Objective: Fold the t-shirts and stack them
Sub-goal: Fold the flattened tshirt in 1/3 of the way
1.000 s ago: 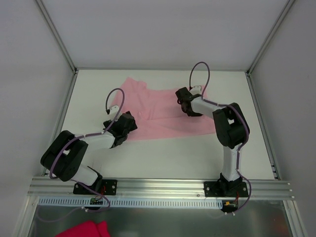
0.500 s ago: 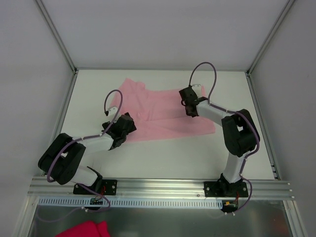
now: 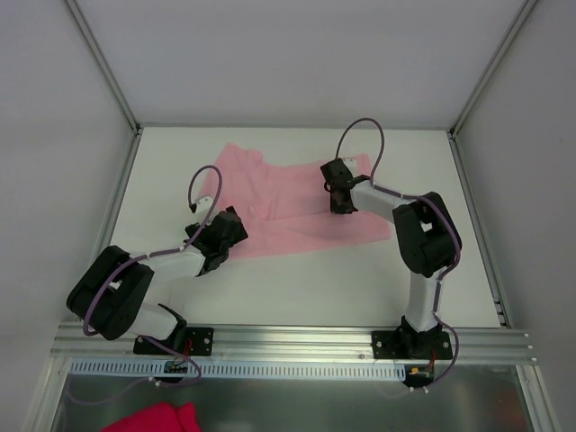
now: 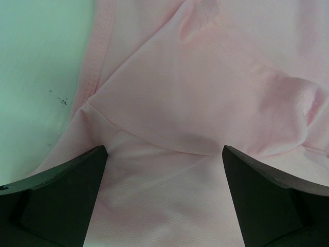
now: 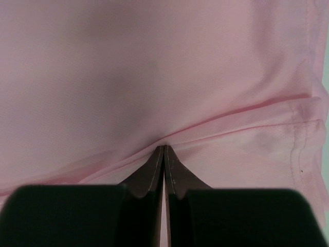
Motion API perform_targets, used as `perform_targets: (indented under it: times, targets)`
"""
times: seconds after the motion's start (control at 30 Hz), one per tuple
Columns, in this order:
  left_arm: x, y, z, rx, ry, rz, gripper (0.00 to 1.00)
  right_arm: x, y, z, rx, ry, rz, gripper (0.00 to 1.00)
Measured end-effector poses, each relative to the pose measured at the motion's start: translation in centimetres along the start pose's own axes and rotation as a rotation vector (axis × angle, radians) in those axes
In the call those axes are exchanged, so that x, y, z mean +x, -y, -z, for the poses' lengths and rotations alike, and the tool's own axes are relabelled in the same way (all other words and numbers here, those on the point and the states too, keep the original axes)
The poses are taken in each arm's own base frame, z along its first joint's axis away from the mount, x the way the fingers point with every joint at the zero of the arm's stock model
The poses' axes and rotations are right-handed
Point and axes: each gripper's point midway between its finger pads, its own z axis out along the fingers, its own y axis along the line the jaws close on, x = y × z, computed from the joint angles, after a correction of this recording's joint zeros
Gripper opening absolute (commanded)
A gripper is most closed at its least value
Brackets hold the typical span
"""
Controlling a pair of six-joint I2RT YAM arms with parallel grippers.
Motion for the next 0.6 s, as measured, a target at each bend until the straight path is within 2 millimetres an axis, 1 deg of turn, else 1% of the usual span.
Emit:
perform_targets:
  times: [0.07,0.13,0.3,0.37,0.53,0.6]
  targets:
    - [0.0,-0.1,0.1,0.002,0.001,0.001,0.99,-0.9,-0.6,-0.5,-0.004,0.006,-0.004,0.05]
    - [0.1,-0.2,0.2,0.003,0.001,0.003,0.99,-1.6,-0.6,-0.9,0.011,0.013,-0.006,0.05]
    - [0.1,-0.3,0.3,0.006,-0.001,0.003,0.99,-2.9,-0.1,-1.6,0.081,0.04,0.0,0.04]
    - [0.1,-0.3,0.3,0.005,-0.002,0.002,0.99,-3.1,0.6,-1.7,0.123,0.052,0.005,0.04]
    - [0.1,-0.3,0.3,0.005,-0.001,0.002,0.99,-3.3,3.4,-1.3,0.271,0.078,0.023,0.04]
    - [0.2,-0.4,0.3,0.005,-0.002,0.002,0.99,-3.4,4.1,-1.2,0.313,0.094,0.028,0.04]
